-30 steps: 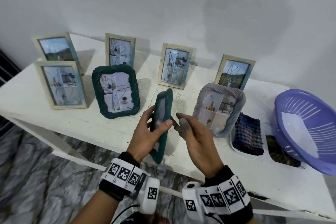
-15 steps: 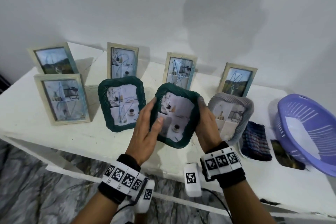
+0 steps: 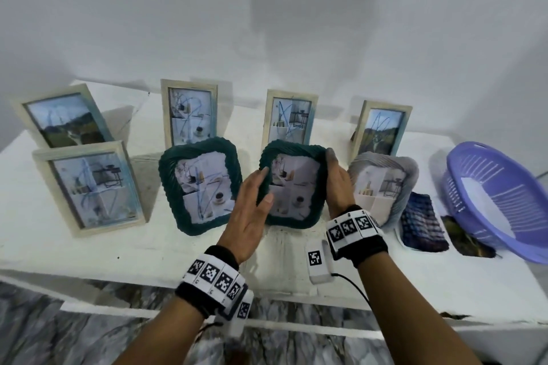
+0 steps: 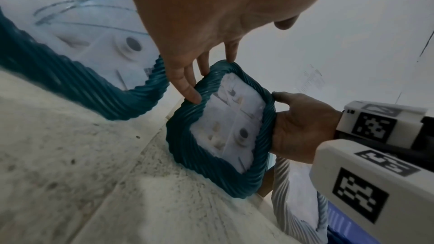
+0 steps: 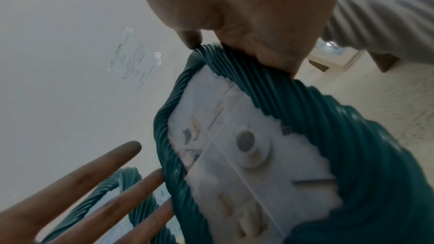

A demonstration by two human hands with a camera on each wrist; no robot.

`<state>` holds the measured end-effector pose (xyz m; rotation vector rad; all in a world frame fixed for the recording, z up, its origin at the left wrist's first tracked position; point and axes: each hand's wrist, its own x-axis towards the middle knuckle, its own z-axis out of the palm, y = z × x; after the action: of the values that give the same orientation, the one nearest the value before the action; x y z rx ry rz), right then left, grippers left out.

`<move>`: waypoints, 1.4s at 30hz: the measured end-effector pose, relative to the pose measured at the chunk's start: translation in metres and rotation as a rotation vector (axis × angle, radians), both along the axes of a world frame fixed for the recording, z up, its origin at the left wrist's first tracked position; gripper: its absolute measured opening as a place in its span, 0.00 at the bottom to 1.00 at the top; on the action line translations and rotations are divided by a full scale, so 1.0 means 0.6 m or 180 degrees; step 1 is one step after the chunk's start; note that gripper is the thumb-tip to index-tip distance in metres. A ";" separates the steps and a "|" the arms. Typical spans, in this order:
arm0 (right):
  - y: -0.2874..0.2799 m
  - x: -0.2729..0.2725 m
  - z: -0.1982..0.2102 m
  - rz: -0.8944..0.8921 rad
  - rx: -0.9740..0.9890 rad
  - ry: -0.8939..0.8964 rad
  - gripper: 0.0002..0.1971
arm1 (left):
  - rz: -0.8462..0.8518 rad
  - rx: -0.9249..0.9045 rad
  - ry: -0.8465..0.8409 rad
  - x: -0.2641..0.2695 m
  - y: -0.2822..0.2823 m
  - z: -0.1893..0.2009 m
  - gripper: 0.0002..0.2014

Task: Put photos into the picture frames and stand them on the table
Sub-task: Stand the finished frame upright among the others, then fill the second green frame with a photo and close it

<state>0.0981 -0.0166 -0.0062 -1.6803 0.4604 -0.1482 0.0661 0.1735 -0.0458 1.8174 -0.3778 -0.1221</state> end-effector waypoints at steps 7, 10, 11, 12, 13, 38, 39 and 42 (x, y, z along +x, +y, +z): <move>-0.010 0.006 -0.013 -0.0199 -0.0624 -0.0468 0.16 | -0.0118 0.0192 -0.0186 0.001 0.006 -0.013 0.32; -0.013 0.009 -0.002 -0.0201 -0.1024 -0.0581 0.16 | -0.0183 0.0262 -0.0186 -0.004 0.010 -0.017 0.35; -0.012 0.009 0.004 -0.0181 -0.1132 -0.0589 0.17 | -0.0207 0.0281 -0.0150 -0.005 0.011 -0.018 0.37; -0.008 0.006 0.013 -0.0172 -0.1221 -0.0626 0.18 | -0.0235 0.0299 -0.0115 -0.007 0.014 -0.017 0.38; -0.005 0.004 0.022 -0.0182 -0.1286 -0.0708 0.19 | -0.0259 0.0322 -0.0090 -0.011 0.018 -0.016 0.39; 0.221 0.001 -0.006 0.1257 -0.1696 -0.0520 0.17 | 0.1405 0.0326 -0.0084 -0.013 0.175 0.015 0.46; 0.220 -0.002 -0.004 0.1187 -0.1685 -0.0606 0.16 | 0.1439 0.0342 -0.0117 -0.014 0.179 0.023 0.46; 0.213 -0.010 0.002 0.0988 -0.1542 -0.0793 0.14 | 0.1456 0.0323 -0.0090 -0.019 0.196 0.050 0.46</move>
<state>0.0918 0.1112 -0.0050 -2.1497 -0.0355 -0.2511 0.0549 0.2913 -0.0157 1.9620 0.0316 0.2059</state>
